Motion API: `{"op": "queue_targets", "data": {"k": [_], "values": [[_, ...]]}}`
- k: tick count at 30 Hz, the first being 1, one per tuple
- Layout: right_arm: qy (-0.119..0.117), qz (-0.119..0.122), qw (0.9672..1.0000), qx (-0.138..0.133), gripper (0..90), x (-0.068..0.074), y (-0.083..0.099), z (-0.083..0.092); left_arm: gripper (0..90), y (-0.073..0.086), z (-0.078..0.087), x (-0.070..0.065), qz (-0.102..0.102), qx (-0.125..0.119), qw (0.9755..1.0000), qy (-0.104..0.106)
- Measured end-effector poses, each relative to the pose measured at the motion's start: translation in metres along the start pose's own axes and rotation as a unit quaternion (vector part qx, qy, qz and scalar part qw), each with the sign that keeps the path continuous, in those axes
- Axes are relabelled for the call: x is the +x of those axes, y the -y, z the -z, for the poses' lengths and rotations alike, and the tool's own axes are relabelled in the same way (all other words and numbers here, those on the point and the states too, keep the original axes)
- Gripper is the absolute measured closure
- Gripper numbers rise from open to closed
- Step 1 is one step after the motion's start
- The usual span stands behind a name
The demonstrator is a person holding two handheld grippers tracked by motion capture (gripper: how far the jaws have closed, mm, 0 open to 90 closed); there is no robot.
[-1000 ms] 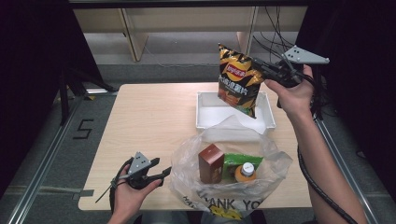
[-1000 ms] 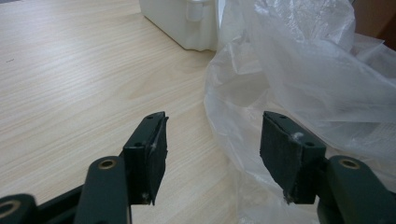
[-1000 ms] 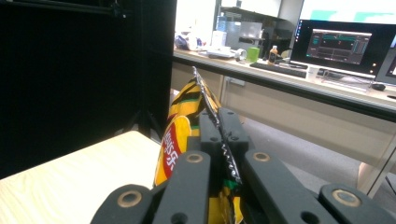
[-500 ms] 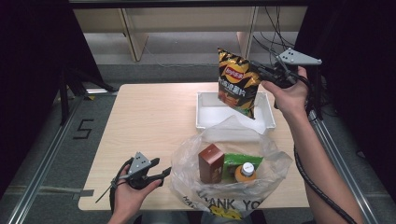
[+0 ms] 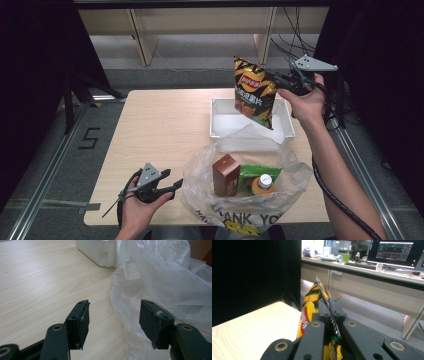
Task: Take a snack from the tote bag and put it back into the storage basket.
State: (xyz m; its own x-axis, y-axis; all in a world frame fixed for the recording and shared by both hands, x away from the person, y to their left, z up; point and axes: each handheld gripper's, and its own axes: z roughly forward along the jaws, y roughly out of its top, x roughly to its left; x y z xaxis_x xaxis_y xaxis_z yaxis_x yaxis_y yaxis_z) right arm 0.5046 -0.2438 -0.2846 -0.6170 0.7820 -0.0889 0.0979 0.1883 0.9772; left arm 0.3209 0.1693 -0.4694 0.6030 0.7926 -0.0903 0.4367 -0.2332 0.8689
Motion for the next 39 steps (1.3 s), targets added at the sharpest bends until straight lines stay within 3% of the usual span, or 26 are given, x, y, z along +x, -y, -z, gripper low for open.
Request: {"op": "queue_targets", "data": {"k": [2, 4, 6, 7, 8, 11, 13, 14, 15, 17, 19, 23, 24, 28, 32, 33, 35, 37, 38, 39], "values": [[-0.006, -0.018, 0.9998, 0.008, 90.0, 0.002, 0.002, -0.002, 40.9, 0.000, 0.000, 0.000, 0.001, -0.001, 1.0000, 0.002], [-0.006, -0.010, 0.9999, 0.009, 90.0, 0.000, 0.005, -0.005, 40.8, 0.000, 0.000, 0.000, 0.003, -0.001, 1.0000, 0.002], [0.002, -0.017, 0.9998, 0.014, 90.0, -0.001, 0.008, -0.007, 40.8, 0.000, 0.000, 0.000, 0.004, 0.000, 1.0000, 0.001], [0.006, -0.007, 0.9999, 0.012, 90.0, -0.004, 0.009, -0.008, 40.9, 0.000, 0.000, 0.000, 0.004, -0.001, 1.0000, 0.001], [0.003, -0.021, 0.9996, 0.017, 90.0, -0.003, 0.012, -0.010, 40.8, 0.000, 0.000, 0.001, -0.001, -0.001, 1.0000, 0.002], [0.002, -0.033, 0.9991, 0.026, 90.0, -0.004, 0.017, -0.014, 40.7, 0.000, -0.001, -0.001, 0.005, -0.002, 1.0000, 0.000], [0.004, -0.019, 0.9995, 0.023, 90.0, -0.006, 0.018, -0.015, 40.7, 0.000, -0.001, -0.001, -0.001, 0.000, 1.0000, 0.002], [0.007, -0.031, 0.9991, 0.028, 90.0, -0.005, 0.021, -0.017, 40.7, 0.000, -0.001, -0.001, 0.001, 0.002, 1.0000, 0.002], [0.006, -0.024, 0.9994, 0.026, 90.0, -0.007, 0.022, -0.019, 40.7, 0.000, -0.001, -0.001, -0.003, 0.001, 1.0000, 0.002], [0.005, -0.029, 0.9992, 0.029, 90.0, -0.007, 0.023, -0.020, 40.7, 0.000, -0.001, -0.001, 0.003, 0.002, 1.0000, 0.004], [0.007, -0.036, 0.9986, 0.037, 90.0, -0.007, 0.026, -0.021, 40.6, 0.000, -0.001, 0.000, -0.004, 0.004, 1.0000, 0.003], [0.006, -0.026, 0.9989, 0.039, 90.0, -0.010, 0.031, -0.026, 40.6, 0.000, -0.001, 0.000, 0.002, 0.001, 1.0000, 0.004], [0.010, -0.041, 0.9982, 0.043, 90.0, -0.008, 0.032, -0.026, 40.6, 0.000, -0.001, 0.000, -0.003, 0.002, 1.0000, 0.001], [0.011, -0.031, 0.9984, 0.045, 90.0, -0.012, 0.037, -0.031, 40.6, 0.000, -0.001, 0.000, 0.004, -0.001, 1.0000, 0.001], [0.013, -0.046, 0.9972, 0.058, 90.0, -0.012, 0.042, -0.035, 40.6, 0.000, 0.000, 0.001, -0.004, 0.001, 1.0000, 0.001], [0.012, -0.034, 0.9978, 0.056, 90.0, -0.014, 0.043, -0.036, 40.6, 0.000, 0.000, 0.001, -0.003, 0.001, 1.0000, 0.000], [0.015, -0.041, 0.9975, 0.056, 90.0, -0.012, 0.044, -0.038, 40.6, 0.000, 0.000, 0.001, -0.003, 0.001, 1.0000, -0.001], [0.018, -0.033, 0.9978, 0.055, 90.0, -0.013, 0.044, -0.041, 40.6, 0.000, 0.000, 0.001, -0.002, 0.001, 1.0000, 0.000], [0.012, -0.045, 0.9970, 0.062, 90.0, -0.012, 0.044, -0.042, 40.6, 0.000, 0.000, 0.001, -0.002, 0.001, 1.0000, 0.000], [0.014, -0.036, 0.9974, 0.060, 90.0, -0.013, 0.044, -0.042, 40.6, 0.000, 0.000, 0.001, -0.002, 0.001, 1.0000, 0.000]]}}
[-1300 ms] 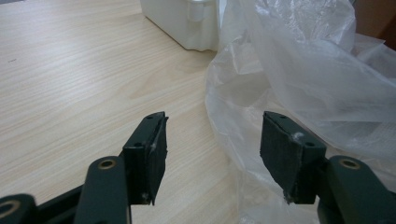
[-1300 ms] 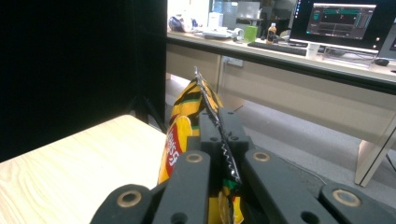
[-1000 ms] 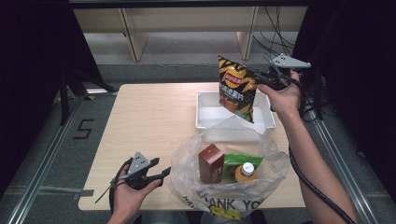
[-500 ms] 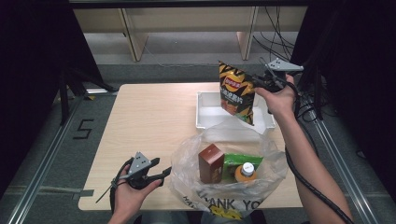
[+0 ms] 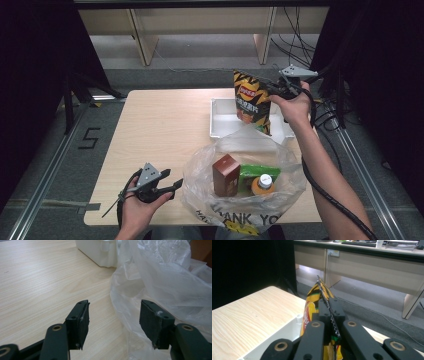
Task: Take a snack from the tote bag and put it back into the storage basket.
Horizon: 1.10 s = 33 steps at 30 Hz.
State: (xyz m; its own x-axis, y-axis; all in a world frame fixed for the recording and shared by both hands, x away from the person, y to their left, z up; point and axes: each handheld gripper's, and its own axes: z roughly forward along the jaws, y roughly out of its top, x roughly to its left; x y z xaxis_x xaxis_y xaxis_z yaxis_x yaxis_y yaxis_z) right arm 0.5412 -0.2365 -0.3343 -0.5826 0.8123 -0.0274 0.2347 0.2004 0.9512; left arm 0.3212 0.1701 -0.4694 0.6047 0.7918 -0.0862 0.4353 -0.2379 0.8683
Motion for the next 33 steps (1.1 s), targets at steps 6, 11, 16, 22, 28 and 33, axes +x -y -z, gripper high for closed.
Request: {"op": "queue_targets", "data": {"k": [6, 11, 16, 22, 28, 33], "values": [[0.000, -0.003, 1.0000, 0.008, 90.0, -0.001, 0.001, -0.008, 40.7, 0.000, 0.002, 0.001, 0.000, 0.000, 1.0000, -0.001], [0.002, -0.003, 0.9999, 0.016, 90.0, 0.000, 0.000, -0.014, 40.6, 0.001, 0.002, 0.001, 0.002, 0.000, 1.0000, 0.000], [0.004, 0.003, 0.9998, 0.021, 90.0, -0.002, 0.000, -0.018, 40.6, 0.001, 0.003, 0.001, 0.007, 0.000, 1.0000, -0.001], [0.006, 0.000, 0.9998, 0.021, 90.0, -0.003, 0.003, -0.023, 40.6, 0.002, 0.003, 0.002, 0.006, -0.001, 1.0000, 0.002], [0.008, -0.002, 0.9998, 0.019, 89.9, -0.005, 0.002, -0.028, 40.7, 0.002, 0.003, 0.003, 0.005, -0.002, 1.0000, 0.001], [0.010, -0.002, 0.9997, 0.023, 89.8, -0.006, 0.005, -0.034, 40.7, 0.003, 0.003, 0.003, 0.003, 0.001, 1.0000, -0.001]]}}
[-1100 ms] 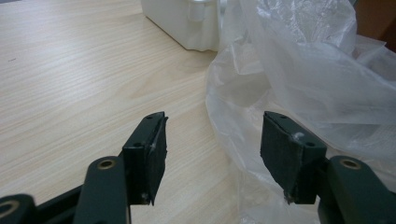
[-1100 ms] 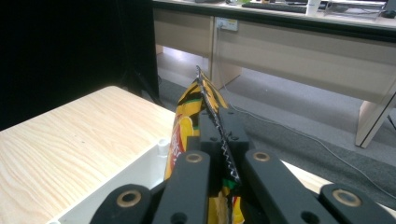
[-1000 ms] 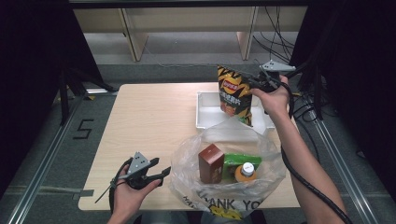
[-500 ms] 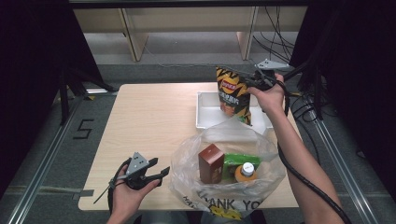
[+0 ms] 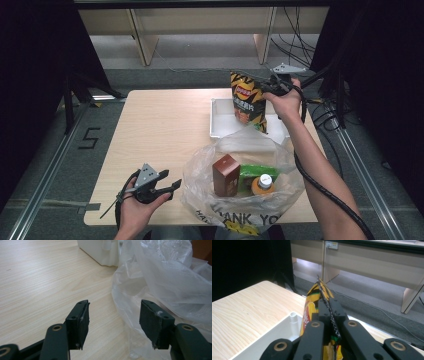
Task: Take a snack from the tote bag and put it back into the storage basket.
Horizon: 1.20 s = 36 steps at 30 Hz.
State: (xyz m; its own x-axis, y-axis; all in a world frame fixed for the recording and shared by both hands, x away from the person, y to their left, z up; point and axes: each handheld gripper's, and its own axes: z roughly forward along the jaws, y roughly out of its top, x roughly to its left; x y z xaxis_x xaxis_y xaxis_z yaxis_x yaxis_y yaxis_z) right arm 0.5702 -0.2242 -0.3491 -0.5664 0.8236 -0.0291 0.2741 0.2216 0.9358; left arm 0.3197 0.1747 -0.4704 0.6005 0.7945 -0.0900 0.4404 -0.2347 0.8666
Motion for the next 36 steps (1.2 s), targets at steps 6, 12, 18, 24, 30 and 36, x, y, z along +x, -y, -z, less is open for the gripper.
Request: {"op": "queue_targets", "data": {"k": [6, 12, 18, 24, 30, 36], "values": [[-0.001, -0.002, 0.9999, 0.011, 89.6, -0.0014, 0.0033, -0.0039, 40.7, 0.0005, 0.0001, -0.0002, 0.008, 0.000, 1.0000, 0.000], [-0.001, -0.005, 0.9999, 0.010, 89.7, -0.0025, 0.0043, -0.0049, 40.7, 0.0006, -0.0001, -0.0004, 0.007, 0.000, 1.0000, -0.001], [-0.002, 0.000, 1.0000, 0.007, 89.9, -0.0008, 0.0024, -0.0048, 40.6, 0.0002, -0.0005, -0.0002, 0.001, 0.001, 1.0000, 0.001], [-0.002, 0.003, 1.0000, 0.003, 89.9, -0.0003, -0.0003, -0.0067, 40.7, 0.0002, -0.0003, 0.0002, -0.001, 0.000, 1.0000, 0.000], [0.002, -0.003, 1.0000, 0.009, 89.1, -0.0036, 0.0045, -0.0101, 40.7, 0.0009, 0.0001, 0.0004, 0.007, 0.001, 1.0000, 0.000], [0.018, 0.006, 0.9997, 0.019, 85.3, -0.0087, 0.0045, -0.0083, 40.7, 0.0006, -0.0003, -0.0001, 0.003, 0.001, 1.0000, 0.000]]}}
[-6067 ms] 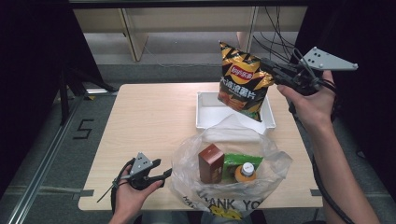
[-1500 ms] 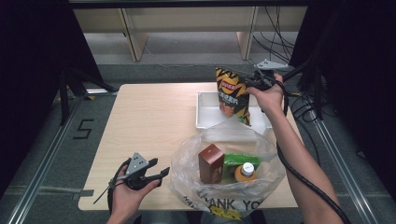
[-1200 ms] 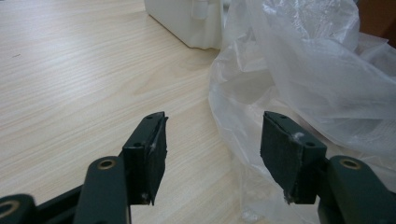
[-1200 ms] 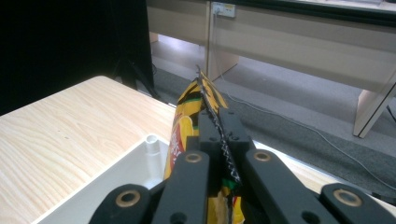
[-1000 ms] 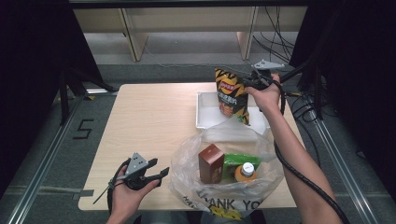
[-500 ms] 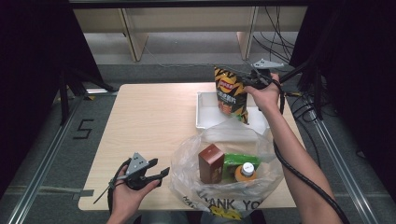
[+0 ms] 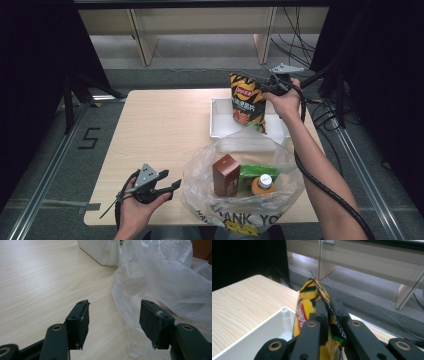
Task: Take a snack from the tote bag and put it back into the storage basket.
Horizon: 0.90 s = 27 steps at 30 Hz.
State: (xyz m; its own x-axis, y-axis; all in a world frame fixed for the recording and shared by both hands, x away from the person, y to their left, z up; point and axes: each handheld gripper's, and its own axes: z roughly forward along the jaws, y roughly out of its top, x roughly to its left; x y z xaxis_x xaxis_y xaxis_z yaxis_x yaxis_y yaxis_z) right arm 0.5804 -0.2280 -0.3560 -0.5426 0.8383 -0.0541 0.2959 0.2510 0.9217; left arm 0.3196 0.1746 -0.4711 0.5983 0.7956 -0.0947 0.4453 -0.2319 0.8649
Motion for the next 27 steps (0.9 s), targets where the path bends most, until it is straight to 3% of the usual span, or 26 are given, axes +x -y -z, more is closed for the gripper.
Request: {"op": "queue_targets", "data": {"k": [6, 11, 15, 19, 20, 22, 27], "values": [[0.023, 0.007, 0.9997, 0.010, 79.4, -0.005, 0.001, 0.001, 40.7, 0.000, -0.001, -0.001, 0.004, 0.000, 1.0000, 0.000], [0.045, 0.015, 0.9986, 0.022, 69.4, -0.010, 0.002, 0.000, 40.7, 0.000, -0.001, -0.001, 0.004, 0.000, 1.0000, 0.001], [0.058, 0.001, 0.9977, 0.035, 58.9, -0.010, 0.004, 0.003, 40.7, 0.000, -0.001, -0.001, 0.004, 0.001, 1.0000, 0.001], [0.075, -0.018, 0.9964, 0.034, 50.4, -0.009, 0.002, 0.005, 40.7, 0.000, -0.001, -0.001, 0.003, 0.000, 1.0000, 0.002], [0.080, -0.013, 0.9963, 0.030, 49.2, -0.010, 0.003, 0.006, 40.7, 0.000, -0.001, -0.002, 0.004, -0.001, 1.0000, 0.002], [0.079, -0.027, 0.9961, 0.032, 47.4, -0.007, 0.003, 0.010, 40.7, 0.000, -0.001, -0.002, 0.003, 0.000, 1.0000, 0.001], [0.072, -0.025, 0.9970, 0.013, 44.2, -0.005, 0.001, 0.021, 40.7, 0.000, -0.001, -0.003, 0.003, -0.002, 1.0000, 0.002]]}}
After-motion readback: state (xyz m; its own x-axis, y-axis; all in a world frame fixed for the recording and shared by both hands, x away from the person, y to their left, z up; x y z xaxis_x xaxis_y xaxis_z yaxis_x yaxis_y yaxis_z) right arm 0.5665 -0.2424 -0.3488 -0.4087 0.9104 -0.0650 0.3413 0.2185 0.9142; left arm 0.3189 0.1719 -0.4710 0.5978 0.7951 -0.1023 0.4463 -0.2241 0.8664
